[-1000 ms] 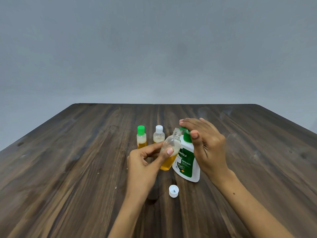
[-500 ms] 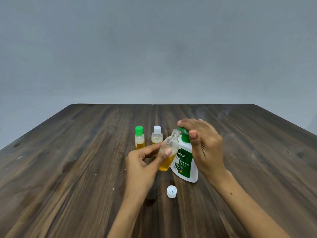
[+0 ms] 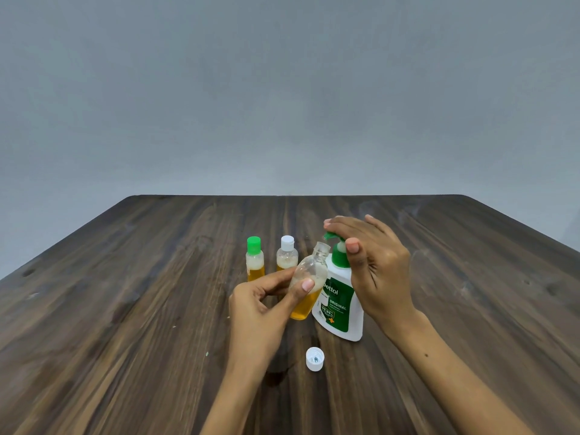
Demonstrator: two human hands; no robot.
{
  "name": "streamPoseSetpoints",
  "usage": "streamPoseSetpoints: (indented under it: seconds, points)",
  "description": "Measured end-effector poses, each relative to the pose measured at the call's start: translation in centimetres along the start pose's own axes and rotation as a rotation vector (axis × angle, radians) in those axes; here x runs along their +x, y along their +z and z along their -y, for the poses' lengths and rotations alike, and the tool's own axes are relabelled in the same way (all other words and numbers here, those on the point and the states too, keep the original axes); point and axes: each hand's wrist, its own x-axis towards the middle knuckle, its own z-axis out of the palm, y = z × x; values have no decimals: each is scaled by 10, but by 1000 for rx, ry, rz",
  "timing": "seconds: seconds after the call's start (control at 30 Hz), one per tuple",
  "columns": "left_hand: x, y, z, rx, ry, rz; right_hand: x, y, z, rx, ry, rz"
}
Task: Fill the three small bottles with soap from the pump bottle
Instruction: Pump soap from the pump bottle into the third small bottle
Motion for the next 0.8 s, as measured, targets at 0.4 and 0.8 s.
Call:
streamPoseSetpoints:
  seconds: [0.4,0.8]
  points:
    - [4,3,6,-40,-8,21,-3,-1,-1,34,19,19]
    - [8,6,3,-37,7,41,-2,-6,-4,75,44,36]
